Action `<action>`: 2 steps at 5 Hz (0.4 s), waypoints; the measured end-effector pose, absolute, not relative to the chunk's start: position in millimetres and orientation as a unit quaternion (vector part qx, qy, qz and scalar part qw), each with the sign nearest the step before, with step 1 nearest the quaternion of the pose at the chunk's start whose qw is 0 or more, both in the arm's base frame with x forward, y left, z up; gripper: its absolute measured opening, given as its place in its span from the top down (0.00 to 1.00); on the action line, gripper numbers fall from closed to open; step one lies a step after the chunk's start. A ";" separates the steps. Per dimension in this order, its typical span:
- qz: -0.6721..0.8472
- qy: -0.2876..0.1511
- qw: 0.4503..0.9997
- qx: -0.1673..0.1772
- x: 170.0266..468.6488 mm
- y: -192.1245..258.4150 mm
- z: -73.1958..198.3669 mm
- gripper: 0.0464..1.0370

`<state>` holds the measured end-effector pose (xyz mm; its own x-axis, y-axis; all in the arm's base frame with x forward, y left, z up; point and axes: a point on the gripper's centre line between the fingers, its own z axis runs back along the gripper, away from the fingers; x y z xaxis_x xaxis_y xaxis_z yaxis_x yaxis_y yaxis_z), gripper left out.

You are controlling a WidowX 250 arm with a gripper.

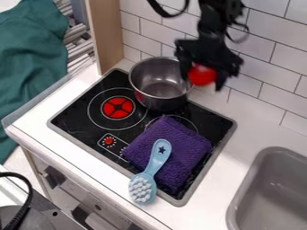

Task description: Move the red object from the silver pot to the top right corner of the stove

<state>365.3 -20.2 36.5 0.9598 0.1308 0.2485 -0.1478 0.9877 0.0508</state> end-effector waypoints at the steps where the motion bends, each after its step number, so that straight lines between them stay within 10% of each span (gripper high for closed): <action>1: 0.064 -0.116 0.991 0.026 359.9 -42.6 34.5 0.18; 2: 0.078 -0.093 0.992 0.021 350.7 -46.5 14.1 0.18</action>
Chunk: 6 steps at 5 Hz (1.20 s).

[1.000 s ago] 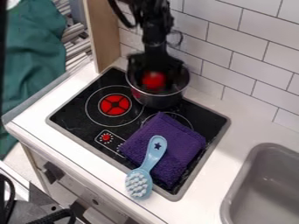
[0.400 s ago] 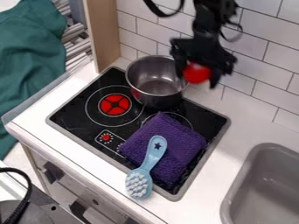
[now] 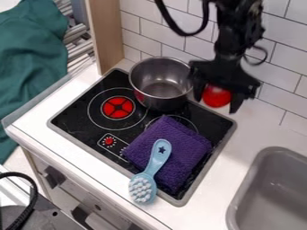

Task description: Move the red object from the silver pot to the top right corner of the stove

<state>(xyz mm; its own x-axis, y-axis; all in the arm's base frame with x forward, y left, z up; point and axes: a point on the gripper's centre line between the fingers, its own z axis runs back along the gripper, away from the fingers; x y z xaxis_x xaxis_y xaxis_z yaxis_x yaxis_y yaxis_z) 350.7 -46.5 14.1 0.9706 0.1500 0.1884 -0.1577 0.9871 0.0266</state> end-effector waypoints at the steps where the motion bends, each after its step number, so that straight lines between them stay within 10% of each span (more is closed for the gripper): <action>1: 0.078 -0.081 0.994 0.017 350.0 -46.0 1.1 0.18; 5: 0.056 -0.049 0.997 0.023 367.7 -43.0 -14.8 0.03; 6: 0.056 -0.078 0.995 0.033 361.5 -38.4 17.1 0.03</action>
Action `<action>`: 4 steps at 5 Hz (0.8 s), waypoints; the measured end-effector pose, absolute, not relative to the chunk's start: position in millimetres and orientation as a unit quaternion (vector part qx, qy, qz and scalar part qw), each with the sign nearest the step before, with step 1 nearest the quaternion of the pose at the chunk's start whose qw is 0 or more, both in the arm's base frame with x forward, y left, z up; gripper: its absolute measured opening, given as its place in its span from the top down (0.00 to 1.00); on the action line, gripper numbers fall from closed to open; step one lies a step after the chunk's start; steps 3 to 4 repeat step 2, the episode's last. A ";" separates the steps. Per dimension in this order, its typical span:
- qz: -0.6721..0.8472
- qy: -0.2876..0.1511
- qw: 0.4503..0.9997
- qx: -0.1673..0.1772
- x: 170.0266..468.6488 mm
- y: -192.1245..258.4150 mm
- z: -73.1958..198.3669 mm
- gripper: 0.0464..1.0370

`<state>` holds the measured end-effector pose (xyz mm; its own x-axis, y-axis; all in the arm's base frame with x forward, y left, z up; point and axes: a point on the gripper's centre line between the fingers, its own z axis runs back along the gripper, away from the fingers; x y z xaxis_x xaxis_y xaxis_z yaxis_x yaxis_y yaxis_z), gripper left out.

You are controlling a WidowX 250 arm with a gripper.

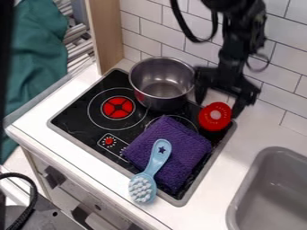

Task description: Move the red object from the silver pot to the top right corner of the stove

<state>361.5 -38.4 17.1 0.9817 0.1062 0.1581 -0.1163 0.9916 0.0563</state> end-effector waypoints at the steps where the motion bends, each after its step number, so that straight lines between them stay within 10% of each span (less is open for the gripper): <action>1: 0.060 -0.090 0.994 0.034 351.3 -35.9 35.4 0.03; 4: 0.056 -0.085 0.994 0.026 342.8 -37.9 32.3 0.03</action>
